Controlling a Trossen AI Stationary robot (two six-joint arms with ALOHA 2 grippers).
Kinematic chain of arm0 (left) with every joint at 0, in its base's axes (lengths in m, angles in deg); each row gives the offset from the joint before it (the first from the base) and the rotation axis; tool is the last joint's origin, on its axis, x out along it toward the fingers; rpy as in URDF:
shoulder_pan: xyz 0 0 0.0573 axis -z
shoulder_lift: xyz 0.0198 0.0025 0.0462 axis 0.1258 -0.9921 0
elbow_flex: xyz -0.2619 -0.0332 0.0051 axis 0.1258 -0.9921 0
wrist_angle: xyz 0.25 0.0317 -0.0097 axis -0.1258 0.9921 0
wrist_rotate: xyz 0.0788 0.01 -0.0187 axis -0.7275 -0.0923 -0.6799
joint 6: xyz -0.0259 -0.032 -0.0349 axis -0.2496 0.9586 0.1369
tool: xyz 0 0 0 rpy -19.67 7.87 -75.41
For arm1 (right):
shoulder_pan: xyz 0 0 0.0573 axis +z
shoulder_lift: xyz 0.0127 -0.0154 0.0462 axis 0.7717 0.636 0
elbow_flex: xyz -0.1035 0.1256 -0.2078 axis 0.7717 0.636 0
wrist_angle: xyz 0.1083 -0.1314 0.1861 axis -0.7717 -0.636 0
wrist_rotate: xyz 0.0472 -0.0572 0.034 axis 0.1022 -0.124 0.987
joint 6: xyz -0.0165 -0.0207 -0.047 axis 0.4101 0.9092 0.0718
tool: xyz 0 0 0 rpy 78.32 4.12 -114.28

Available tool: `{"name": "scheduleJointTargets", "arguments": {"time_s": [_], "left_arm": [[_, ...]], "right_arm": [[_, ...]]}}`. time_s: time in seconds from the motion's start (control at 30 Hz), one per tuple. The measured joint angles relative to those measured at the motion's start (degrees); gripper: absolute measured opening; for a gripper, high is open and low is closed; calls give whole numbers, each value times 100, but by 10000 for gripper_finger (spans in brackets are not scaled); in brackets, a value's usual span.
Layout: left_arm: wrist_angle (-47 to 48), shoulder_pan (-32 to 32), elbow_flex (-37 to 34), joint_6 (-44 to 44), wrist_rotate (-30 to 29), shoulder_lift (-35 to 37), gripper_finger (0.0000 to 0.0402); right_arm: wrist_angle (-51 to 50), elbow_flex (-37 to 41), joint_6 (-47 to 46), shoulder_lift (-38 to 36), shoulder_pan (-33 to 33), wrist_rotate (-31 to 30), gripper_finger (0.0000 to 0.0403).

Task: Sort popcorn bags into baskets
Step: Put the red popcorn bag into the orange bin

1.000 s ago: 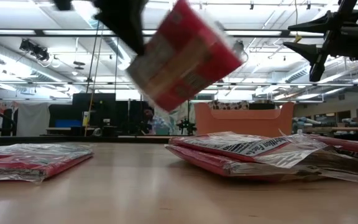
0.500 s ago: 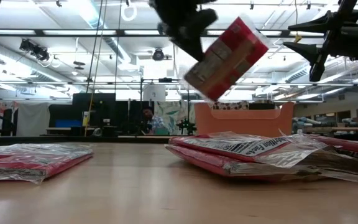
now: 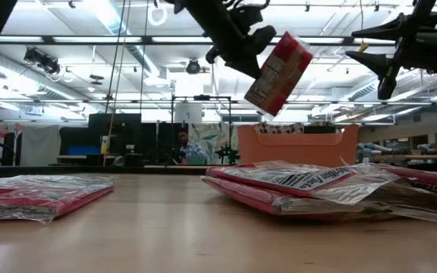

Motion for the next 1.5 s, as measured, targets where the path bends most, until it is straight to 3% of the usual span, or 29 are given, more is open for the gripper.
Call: {"name": "scheduleJointTargets", "arguments": {"time_s": [0.47,0.63,0.8,0.93,1.13,1.5], "left_arm": [[-1206,-668,-164,1962,211,-805,8],[-1306,-683,-161,2116,158,-898,37],[-1341,-496,-161,1220,182,-839,86],[-1363,-183,-161,-233,618,-677,105],[-926,615,-161,-1576,745,-651,93],[1028,2203,-161,-2341,751,-651,78]], "right_arm": [[-7,0,0,0,0,10,170],[5,0,0,0,-2,9,170],[-7,0,0,0,-2,9,170],[0,0,0,0,-2,9,170],[-4,0,0,0,-1,7,170],[-4,0,0,0,-1,4,170]]}}
